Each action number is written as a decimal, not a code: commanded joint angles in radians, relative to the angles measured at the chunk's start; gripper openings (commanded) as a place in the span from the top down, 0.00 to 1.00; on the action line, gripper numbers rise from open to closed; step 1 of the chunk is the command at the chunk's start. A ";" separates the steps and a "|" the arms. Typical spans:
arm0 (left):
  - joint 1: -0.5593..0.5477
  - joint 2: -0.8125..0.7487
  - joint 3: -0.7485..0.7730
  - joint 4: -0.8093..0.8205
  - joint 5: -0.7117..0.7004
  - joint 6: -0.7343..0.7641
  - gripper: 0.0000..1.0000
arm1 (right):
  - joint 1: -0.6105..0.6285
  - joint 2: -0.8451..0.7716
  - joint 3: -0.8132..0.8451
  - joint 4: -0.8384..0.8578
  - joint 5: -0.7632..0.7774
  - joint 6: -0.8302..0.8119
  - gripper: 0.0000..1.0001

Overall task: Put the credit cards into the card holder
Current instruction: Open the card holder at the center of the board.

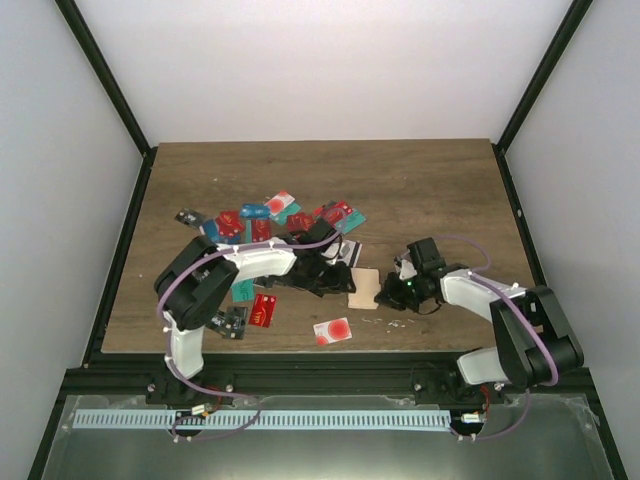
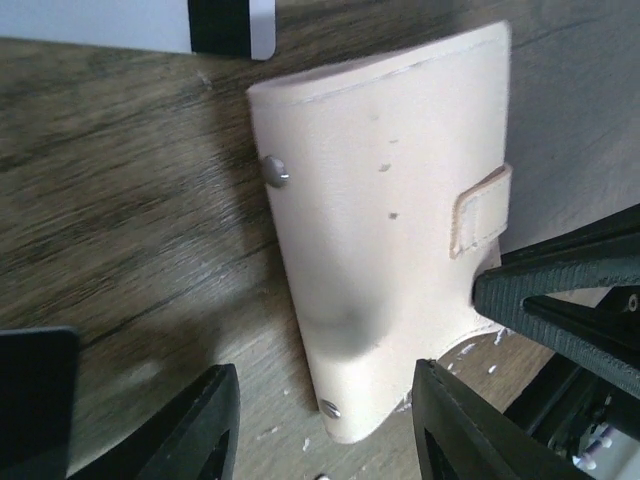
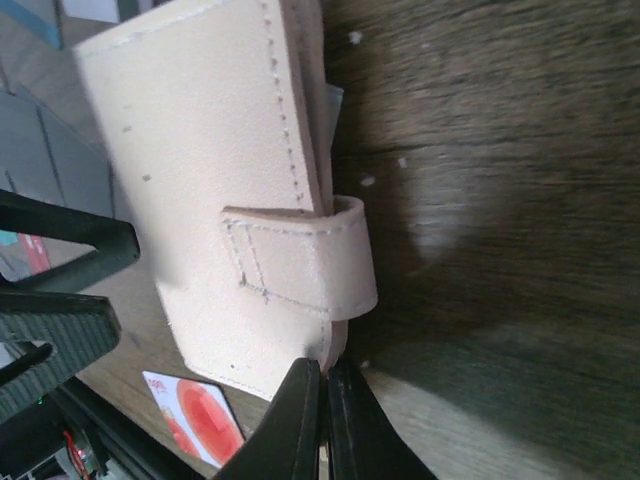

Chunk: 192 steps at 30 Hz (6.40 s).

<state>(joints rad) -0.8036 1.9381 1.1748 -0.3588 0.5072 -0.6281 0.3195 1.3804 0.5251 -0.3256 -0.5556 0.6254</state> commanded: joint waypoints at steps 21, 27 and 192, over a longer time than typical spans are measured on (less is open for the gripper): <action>0.226 -0.506 -0.141 -0.073 -0.017 -0.037 0.12 | -0.030 -0.211 0.120 0.069 -0.319 0.164 0.99; 0.282 -0.618 -0.191 0.005 0.088 -0.079 0.07 | -0.028 -0.248 0.162 0.175 -0.407 0.263 0.99; 0.073 -0.713 0.049 0.143 -0.157 -0.077 0.96 | 0.128 -0.309 0.742 -0.306 0.157 -0.230 0.00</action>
<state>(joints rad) -0.7372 1.2201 1.1633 -0.0452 0.3557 -0.8314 0.4423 1.0134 1.1847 -0.3389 -0.4992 0.5964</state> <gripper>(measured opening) 0.066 0.998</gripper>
